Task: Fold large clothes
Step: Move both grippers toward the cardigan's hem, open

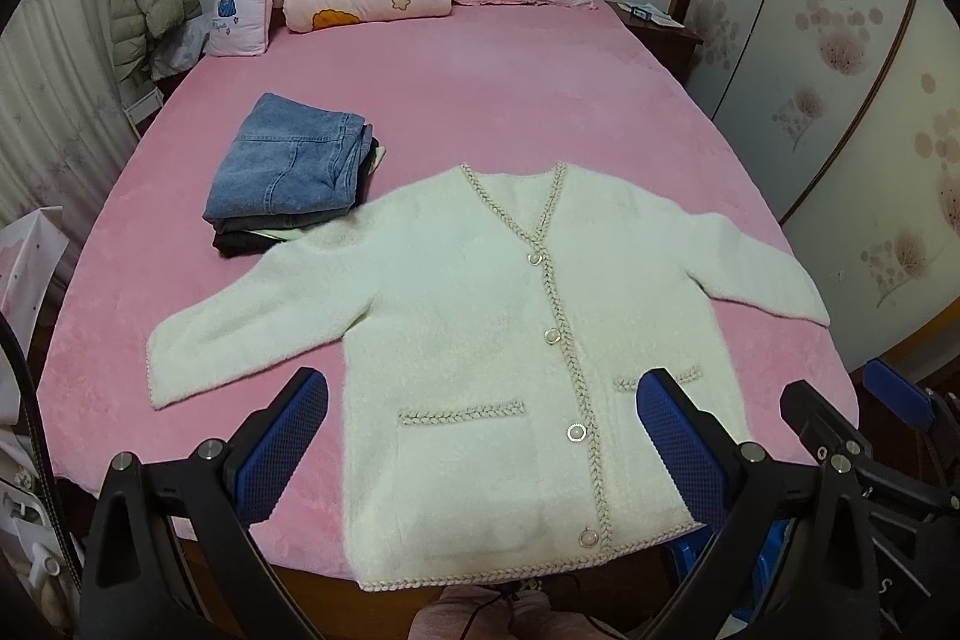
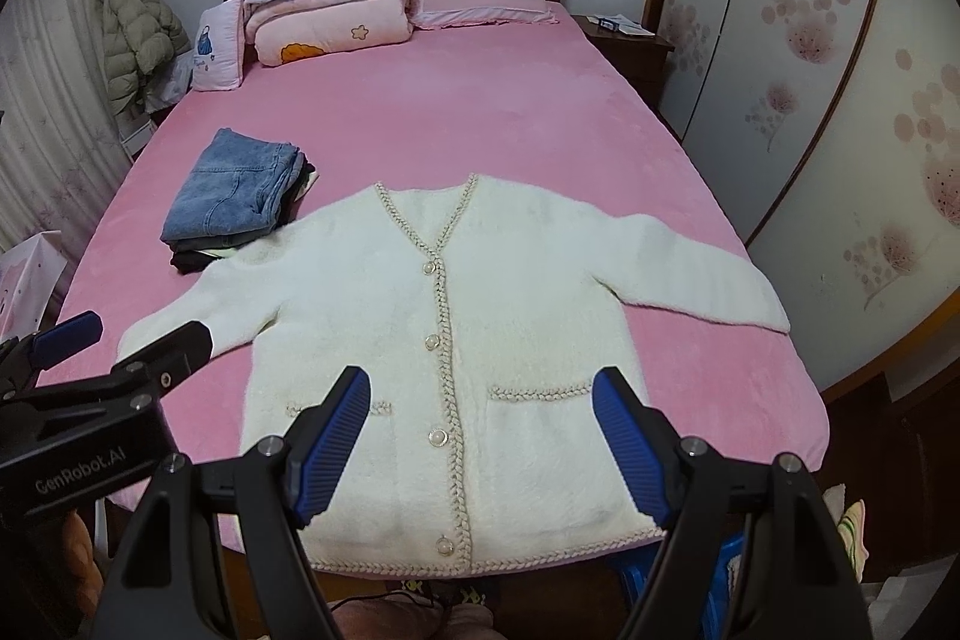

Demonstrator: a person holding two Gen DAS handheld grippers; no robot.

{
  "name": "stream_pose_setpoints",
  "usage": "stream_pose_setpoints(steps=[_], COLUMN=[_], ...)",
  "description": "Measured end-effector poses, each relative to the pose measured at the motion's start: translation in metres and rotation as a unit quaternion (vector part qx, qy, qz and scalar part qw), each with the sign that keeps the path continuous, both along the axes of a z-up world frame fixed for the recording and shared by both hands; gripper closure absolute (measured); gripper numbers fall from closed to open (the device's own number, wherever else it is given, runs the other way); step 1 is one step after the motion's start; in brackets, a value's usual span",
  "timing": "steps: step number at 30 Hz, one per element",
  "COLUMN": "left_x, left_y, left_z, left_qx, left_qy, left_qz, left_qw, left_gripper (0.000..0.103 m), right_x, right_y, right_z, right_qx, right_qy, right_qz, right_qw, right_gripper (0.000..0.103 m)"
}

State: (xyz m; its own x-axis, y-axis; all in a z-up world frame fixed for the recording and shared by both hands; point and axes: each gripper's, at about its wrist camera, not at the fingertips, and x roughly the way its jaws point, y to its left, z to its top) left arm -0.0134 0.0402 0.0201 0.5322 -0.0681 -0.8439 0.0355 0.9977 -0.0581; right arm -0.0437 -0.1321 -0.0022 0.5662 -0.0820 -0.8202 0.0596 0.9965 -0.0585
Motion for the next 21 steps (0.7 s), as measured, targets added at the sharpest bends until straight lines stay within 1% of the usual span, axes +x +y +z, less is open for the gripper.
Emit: stream_pose_setpoints(steps=[2, 7, 11, 16, 21], left_x=[0.002, 0.008, 0.010, 0.010, 0.013], left_y=[0.004, 0.014, 0.016, 0.010, 0.009], left_z=[0.000, 0.000, -0.001, -0.001, 0.005], left_qx=[-0.003, -0.017, -0.024, -0.021, -0.019], left_qy=[-0.001, 0.003, 0.005, 0.004, -0.004], left_qz=[0.000, -0.003, -0.014, -0.041, -0.046], left_qw=[1.0000, 0.9998, 0.9996, 0.9989, 0.9987], left_gripper=[0.001, 0.001, 0.001, 0.001, 0.001], right_x=[-0.002, -0.003, -0.004, -0.006, -0.008], right_y=[0.004, 0.007, 0.007, 0.010, 0.011], right_z=[0.002, 0.008, 0.011, 0.011, 0.012], right_qx=[-0.006, -0.002, 0.009, 0.014, 0.020], right_qy=[-0.005, -0.018, -0.019, -0.022, -0.028], right_qz=[-0.005, -0.017, -0.030, -0.037, -0.039], right_qw=[1.000, 1.000, 0.999, 0.999, 0.999], right_gripper=[0.026, 0.026, 0.026, 0.026, 0.026])
